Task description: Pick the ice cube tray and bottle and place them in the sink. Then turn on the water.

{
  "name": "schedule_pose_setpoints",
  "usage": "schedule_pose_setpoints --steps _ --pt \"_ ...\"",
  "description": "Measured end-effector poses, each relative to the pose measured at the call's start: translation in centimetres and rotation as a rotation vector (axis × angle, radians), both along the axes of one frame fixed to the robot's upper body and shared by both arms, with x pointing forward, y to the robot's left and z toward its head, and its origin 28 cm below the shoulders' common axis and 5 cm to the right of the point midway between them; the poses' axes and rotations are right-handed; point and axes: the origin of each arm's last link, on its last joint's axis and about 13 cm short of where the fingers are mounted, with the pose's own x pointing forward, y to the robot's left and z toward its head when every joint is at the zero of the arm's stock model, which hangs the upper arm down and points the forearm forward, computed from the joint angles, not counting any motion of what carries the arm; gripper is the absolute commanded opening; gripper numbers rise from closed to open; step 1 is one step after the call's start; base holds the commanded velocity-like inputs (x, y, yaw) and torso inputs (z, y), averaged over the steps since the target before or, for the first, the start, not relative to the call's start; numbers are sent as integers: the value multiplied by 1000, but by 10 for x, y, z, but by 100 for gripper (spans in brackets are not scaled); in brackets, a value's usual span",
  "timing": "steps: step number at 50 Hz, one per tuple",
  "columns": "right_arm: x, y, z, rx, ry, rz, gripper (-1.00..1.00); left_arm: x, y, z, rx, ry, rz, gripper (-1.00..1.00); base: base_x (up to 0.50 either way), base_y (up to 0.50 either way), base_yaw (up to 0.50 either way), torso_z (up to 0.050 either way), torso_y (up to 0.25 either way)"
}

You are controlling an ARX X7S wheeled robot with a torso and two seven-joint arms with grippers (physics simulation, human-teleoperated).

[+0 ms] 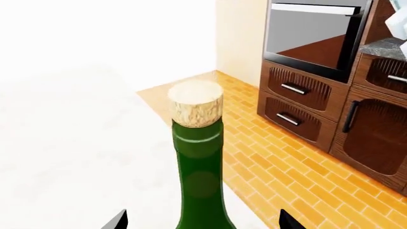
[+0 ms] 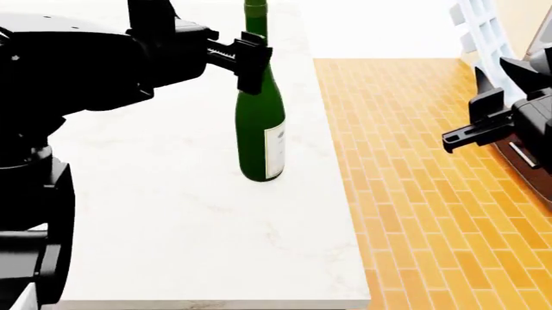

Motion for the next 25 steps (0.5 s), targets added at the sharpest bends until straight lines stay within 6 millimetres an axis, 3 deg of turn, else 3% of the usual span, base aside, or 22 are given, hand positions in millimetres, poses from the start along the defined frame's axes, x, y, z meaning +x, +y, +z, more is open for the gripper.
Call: schedule_pose_setpoints --steps 22,23,25 --pt "0 1 -3 16 3 0 -100 31 -17 -11 48 55 -7 100 0 0 0 0 0" --pt "0 1 -3 16 3 0 -100 31 -18 -11 50 57 -6 -100 0 0 0 0 0" --pt "0 1 -3 17 3 0 -100 32 -19 -12 52 59 -6 -100 0 0 0 0 0"
